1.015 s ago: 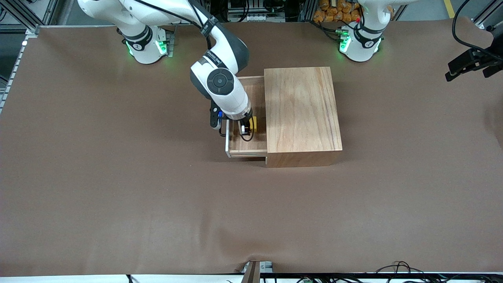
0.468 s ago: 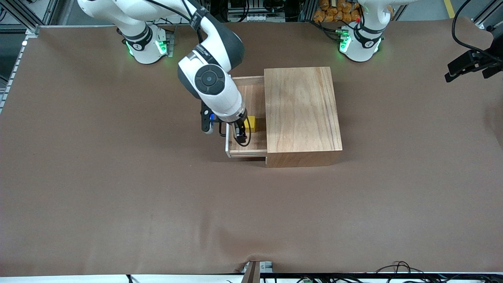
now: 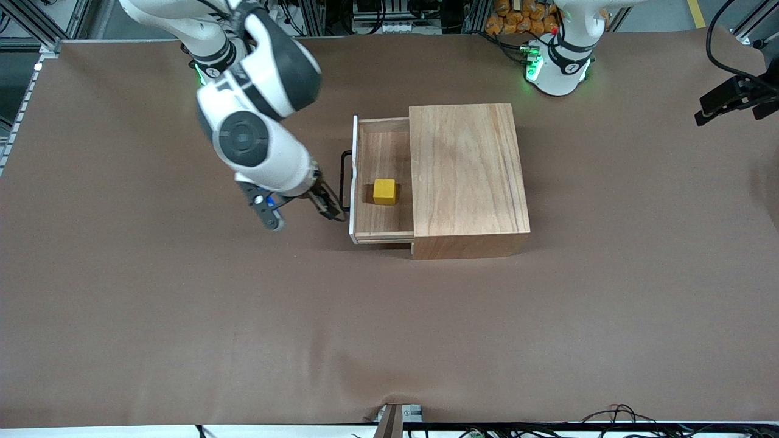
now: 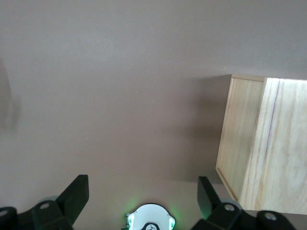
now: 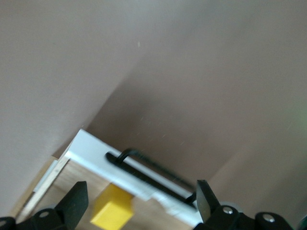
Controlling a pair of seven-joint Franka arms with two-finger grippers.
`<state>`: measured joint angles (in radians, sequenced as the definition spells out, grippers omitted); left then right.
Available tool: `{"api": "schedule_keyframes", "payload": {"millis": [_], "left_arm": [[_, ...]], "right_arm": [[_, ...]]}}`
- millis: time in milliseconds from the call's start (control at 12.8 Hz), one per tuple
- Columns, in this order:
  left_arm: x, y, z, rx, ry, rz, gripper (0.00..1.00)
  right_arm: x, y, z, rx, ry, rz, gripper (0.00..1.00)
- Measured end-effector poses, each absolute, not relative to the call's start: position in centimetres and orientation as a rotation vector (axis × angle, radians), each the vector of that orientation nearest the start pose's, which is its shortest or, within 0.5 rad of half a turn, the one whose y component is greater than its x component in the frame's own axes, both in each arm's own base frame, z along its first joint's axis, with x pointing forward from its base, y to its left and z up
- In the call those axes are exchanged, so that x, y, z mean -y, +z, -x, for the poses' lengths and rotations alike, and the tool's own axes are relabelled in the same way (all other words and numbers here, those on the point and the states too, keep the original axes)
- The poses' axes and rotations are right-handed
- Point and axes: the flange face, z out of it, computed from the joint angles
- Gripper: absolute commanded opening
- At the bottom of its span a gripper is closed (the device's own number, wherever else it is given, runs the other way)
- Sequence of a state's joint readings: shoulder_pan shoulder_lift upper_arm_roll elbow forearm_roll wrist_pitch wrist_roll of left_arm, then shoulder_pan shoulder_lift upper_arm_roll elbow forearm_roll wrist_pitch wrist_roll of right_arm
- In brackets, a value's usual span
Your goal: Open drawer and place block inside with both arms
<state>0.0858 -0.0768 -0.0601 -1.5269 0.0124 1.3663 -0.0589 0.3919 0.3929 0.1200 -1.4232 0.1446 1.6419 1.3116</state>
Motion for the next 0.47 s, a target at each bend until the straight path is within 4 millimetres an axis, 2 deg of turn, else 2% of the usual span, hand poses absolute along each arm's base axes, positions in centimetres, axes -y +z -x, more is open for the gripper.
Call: {"api": "schedule_keyframes", "payload": {"millis": [234,468], "left_arm": [[-1.6,66.8,-50.6,0.139,0.146,3.117,1.0],[-1.1,66.8,-50.6,0.125,0.147,3.117,1.0]], "right_arm": [[-22.5,48.9,-59.1,-0.879,0.497,2.983,1.0],[-11.6,51.7,-60.7,-0.547,0.455,2.997,1.0]]}}
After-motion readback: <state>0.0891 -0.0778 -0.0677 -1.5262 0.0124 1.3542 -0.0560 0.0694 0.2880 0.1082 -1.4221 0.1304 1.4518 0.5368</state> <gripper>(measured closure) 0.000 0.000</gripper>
